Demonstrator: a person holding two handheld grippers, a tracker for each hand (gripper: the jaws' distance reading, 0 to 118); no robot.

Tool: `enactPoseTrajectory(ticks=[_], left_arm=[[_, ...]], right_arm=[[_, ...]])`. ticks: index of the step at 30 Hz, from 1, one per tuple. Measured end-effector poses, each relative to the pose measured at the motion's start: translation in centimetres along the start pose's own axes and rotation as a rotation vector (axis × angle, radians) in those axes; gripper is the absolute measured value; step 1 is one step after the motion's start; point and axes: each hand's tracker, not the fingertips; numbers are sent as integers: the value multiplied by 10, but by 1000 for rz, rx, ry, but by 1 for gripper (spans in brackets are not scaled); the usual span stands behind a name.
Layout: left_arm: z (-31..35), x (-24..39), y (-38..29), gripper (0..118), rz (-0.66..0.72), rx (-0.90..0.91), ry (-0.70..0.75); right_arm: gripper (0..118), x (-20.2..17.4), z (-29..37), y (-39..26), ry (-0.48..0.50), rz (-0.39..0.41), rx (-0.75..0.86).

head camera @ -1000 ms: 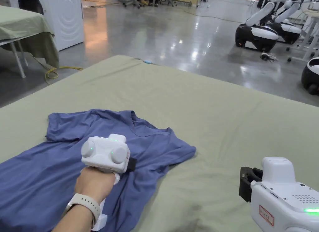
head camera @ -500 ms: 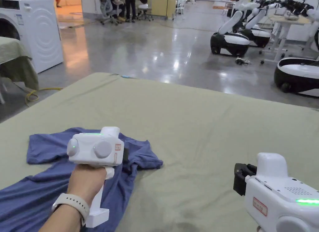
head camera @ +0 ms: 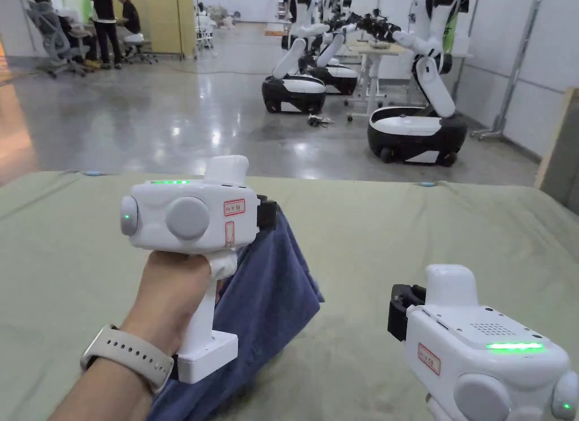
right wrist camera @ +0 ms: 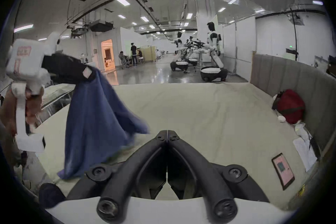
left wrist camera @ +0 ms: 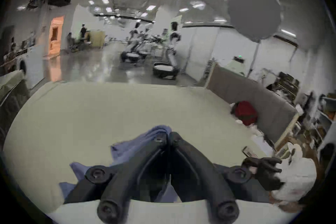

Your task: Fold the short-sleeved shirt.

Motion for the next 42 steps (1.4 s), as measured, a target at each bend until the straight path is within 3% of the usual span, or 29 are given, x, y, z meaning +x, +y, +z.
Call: enactPoseTrajectory(ticks=[4,10,17,18,19,20,21,25,29,30,31,32,34,37,39,42], left_arm=[[-53,35,-27,0,-49,-124,1],[-164,50,-151,0,-32,-427,84],[-178,60,-180,1,-42,-411,66],[-172,60,-177,12,-49,-358,60],[-163,58,-170,38,-62,-303,66],[-152,59,-165,84,-72,-254,96],[-138,57,-159,118,-68,-232,112],[-44,46,-141,116,-79,-80,106],[24,16,-148,111,-122,2,225],[37,3,-152,74,-116,-30,239],[47,-9,-157,12,-111,-77,257],[52,-24,-162,0,-127,-129,300],[61,-60,-169,0,-135,-216,381],[73,-125,-160,0,65,-262,366],[62,-160,-156,0,81,-311,463],[36,-201,-146,0,168,-369,456]], right_arm=[[3,33,-2,-7,-43,-21,-6],[3,70,-12,-27,-102,-46,-54],[3,82,-13,-32,-118,-63,-69],[3,82,-15,-33,-114,-66,-69],[3,81,-15,-33,-112,-67,-67],[3,79,-13,-33,-110,-65,-65],[3,76,-11,-33,-107,-59,-62],[3,60,1,-33,-82,-32,-56],[3,45,3,-37,-61,-21,-48],[3,37,8,-35,-53,-22,-46],[3,32,9,-37,-47,-22,-45],[3,28,10,-38,-44,-21,-43],[3,21,9,-38,-39,-14,-44],[3,15,8,-40,-38,-3,-58],[3,22,-4,-42,-44,-3,-68],[3,21,-5,-40,-49,-20,-85]])
